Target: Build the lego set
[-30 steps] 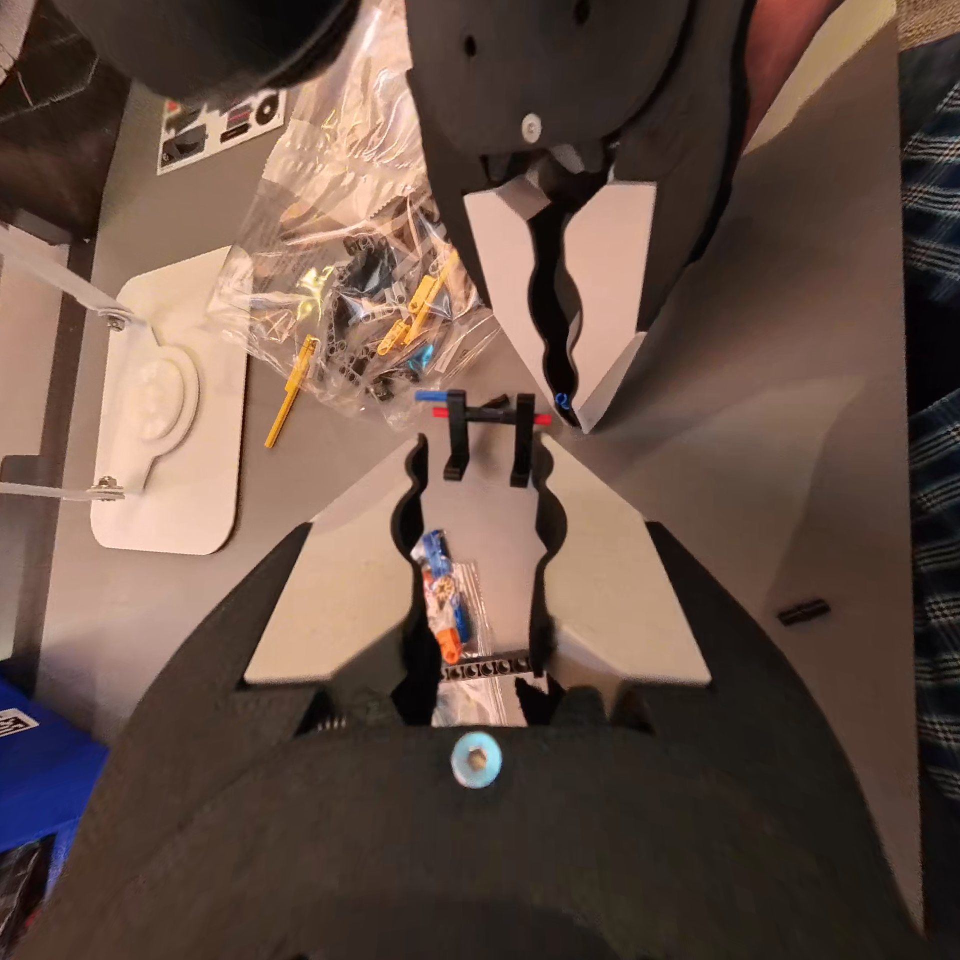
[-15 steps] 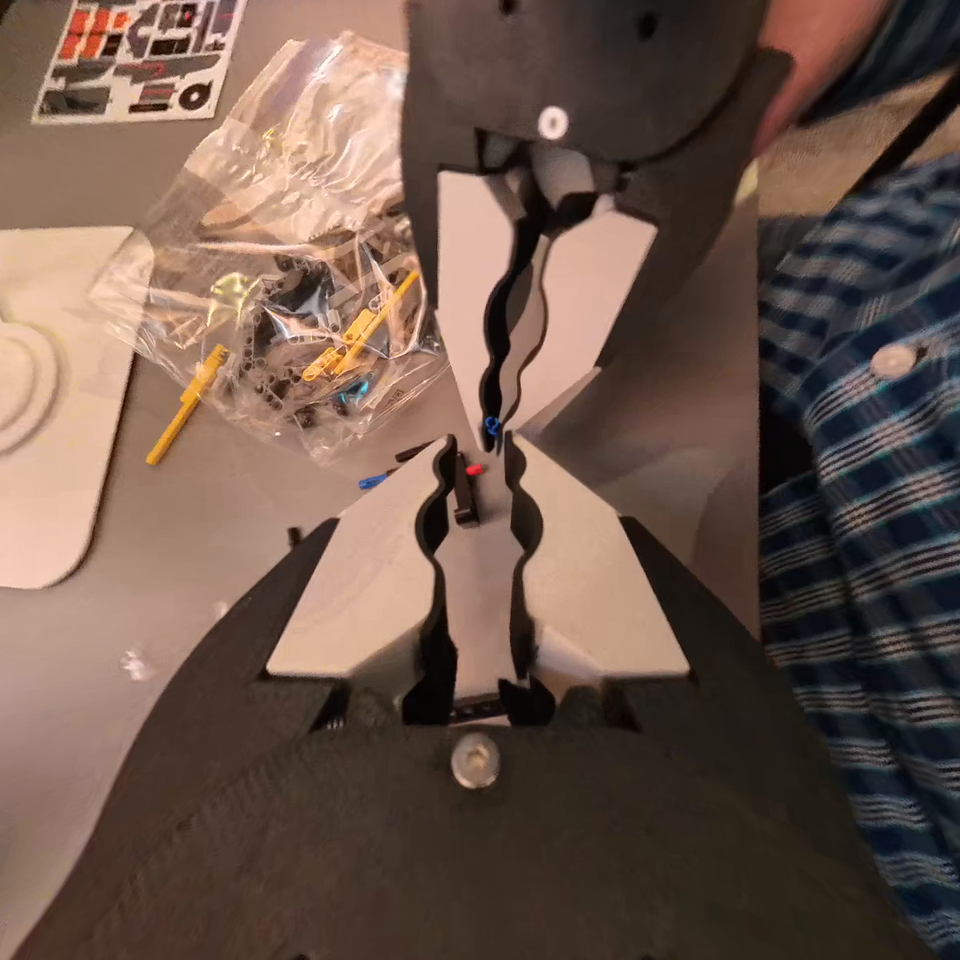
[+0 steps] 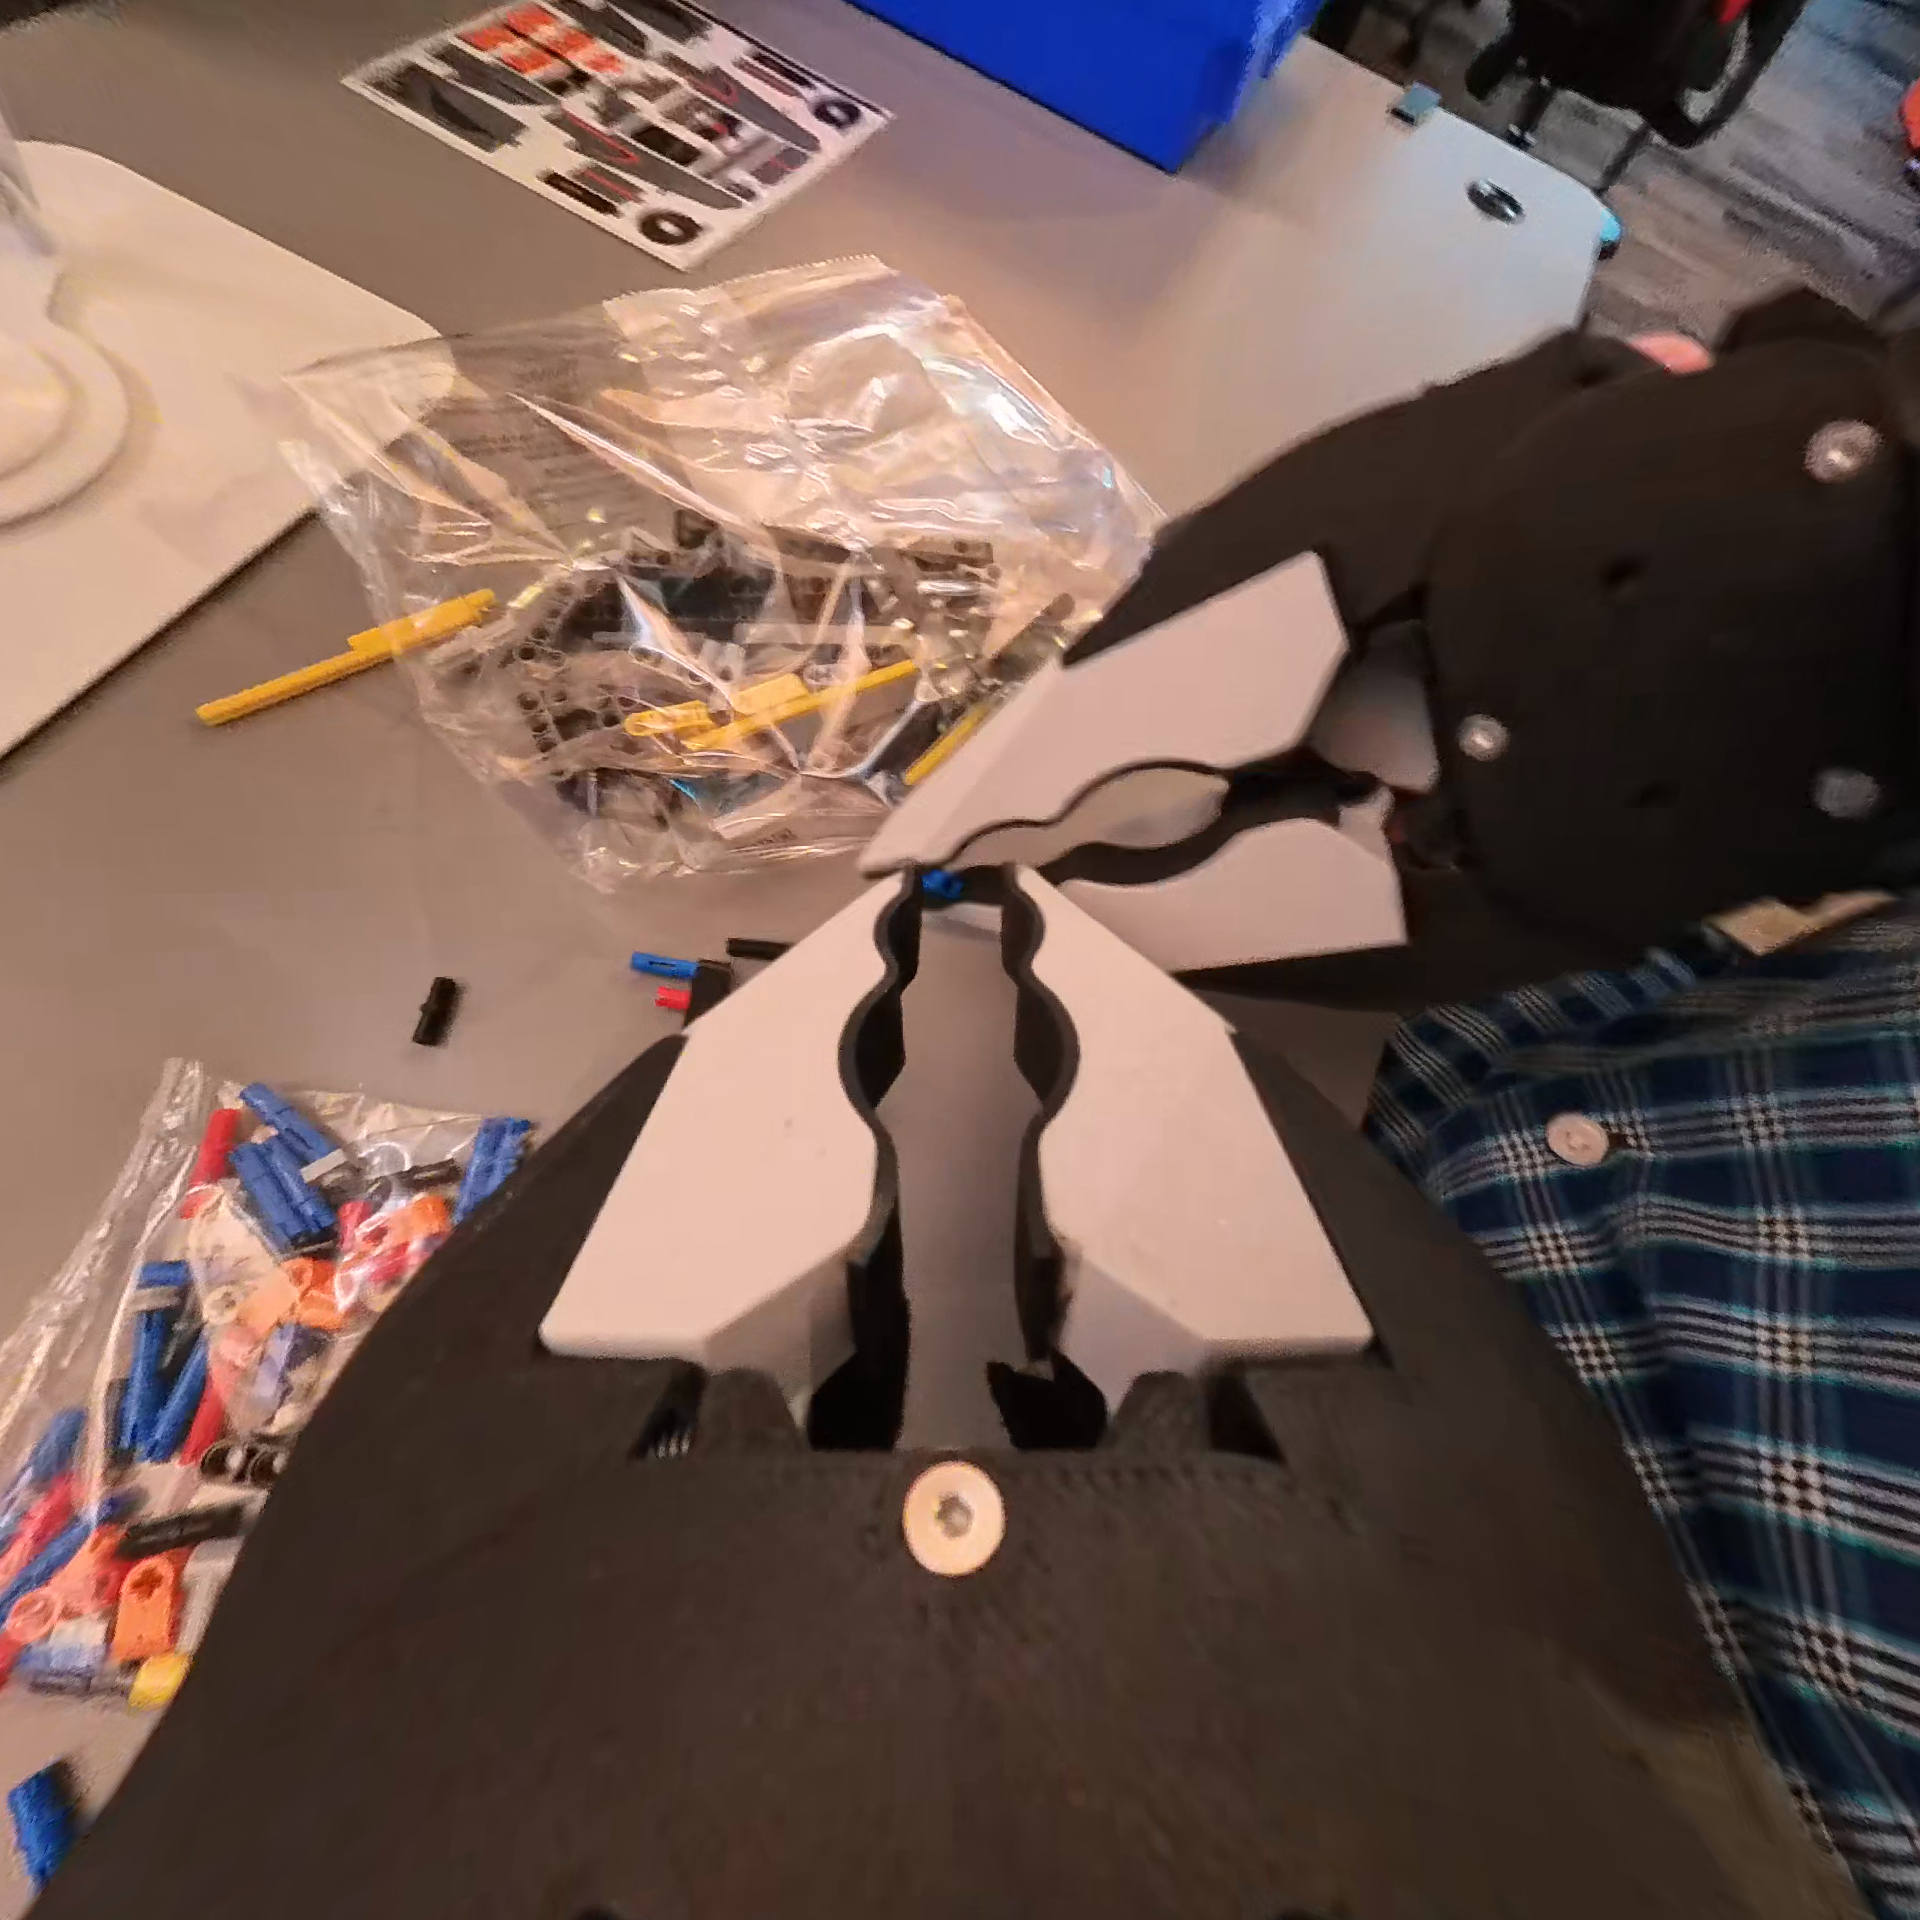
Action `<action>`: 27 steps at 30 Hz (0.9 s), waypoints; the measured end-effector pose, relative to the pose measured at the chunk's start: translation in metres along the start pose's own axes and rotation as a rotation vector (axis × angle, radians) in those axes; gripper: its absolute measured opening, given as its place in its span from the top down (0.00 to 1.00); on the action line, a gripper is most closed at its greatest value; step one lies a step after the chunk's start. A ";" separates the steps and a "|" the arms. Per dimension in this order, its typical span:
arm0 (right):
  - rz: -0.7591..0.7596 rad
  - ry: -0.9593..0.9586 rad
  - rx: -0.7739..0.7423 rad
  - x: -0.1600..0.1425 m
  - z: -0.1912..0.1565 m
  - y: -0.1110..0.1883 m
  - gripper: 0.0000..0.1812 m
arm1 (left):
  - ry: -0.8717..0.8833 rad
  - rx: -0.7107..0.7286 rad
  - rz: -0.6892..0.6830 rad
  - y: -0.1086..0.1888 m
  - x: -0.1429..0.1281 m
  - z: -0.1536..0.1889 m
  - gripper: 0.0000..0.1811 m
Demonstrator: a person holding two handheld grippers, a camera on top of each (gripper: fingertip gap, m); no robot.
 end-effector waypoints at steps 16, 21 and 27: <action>0.072 -0.004 -0.025 0.010 0.005 0.007 0.98 | 0.106 -0.036 0.059 0.003 0.002 -0.004 0.99; 0.208 -0.071 0.056 0.013 0.007 0.015 0.98 | 0.194 -0.184 0.084 0.011 0.005 -0.003 0.99; 0.428 -0.215 0.213 0.016 0.013 0.035 0.93 | 0.225 -0.369 0.127 0.024 0.017 0.000 0.99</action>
Point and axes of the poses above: each gripper's, where its closed fingertips meet, y back along the fingers, x out of its top, z = x × y across the jaws, the point moved 3 cm from there along y, back along the fingers, and after that the axes turned 14 degrees about y, right-handed, at the moved point
